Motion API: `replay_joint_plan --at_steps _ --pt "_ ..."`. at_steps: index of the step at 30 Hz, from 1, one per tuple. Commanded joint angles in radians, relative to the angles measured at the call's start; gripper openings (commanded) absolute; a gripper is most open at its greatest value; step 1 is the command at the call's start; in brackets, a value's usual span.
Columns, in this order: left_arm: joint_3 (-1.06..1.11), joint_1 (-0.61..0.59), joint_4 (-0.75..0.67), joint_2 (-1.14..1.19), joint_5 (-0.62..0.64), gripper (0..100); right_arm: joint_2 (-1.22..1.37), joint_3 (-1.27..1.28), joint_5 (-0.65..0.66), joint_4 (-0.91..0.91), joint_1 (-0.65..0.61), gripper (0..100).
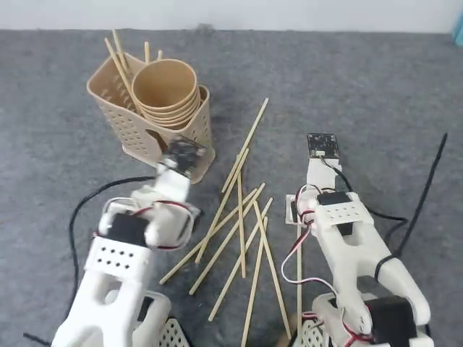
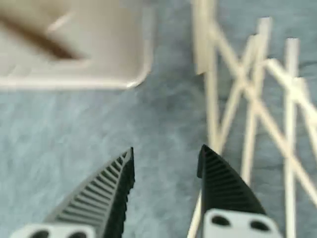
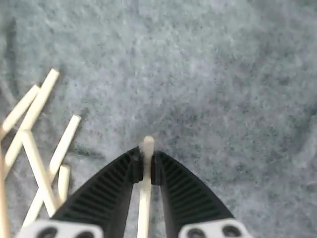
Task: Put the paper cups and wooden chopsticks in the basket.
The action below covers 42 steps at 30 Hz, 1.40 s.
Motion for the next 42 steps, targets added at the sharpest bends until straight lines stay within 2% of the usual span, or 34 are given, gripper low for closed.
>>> replay_joint_plan --at_steps 1,8,16,23,28,36,42 --pt "-0.022 0.140 -0.071 0.015 0.026 20 -0.050 -0.005 -0.008 -0.015 0.013 0.8" --pt "-0.061 0.222 -0.239 0.279 0.031 20 -0.051 -0.005 -0.008 -0.015 0.013 0.8" --pt "-0.203 0.189 -0.439 0.687 0.006 20 -0.054 -0.005 -0.008 -0.015 0.013 0.8" --pt "-0.381 0.189 -0.350 0.862 0.015 18 -0.058 -0.005 -0.008 -0.015 0.024 0.8" --pt "-0.438 0.196 -0.304 0.927 0.044 1 -0.058 -0.009 -0.008 -0.022 0.050 0.8" --pt "-0.421 0.310 -0.203 0.904 0.051 1 -0.058 -0.009 -0.006 -0.024 0.048 0.8" --pt "-0.421 0.394 -0.051 0.747 0.051 1 -0.058 -0.009 -0.006 -0.024 0.048 0.8"
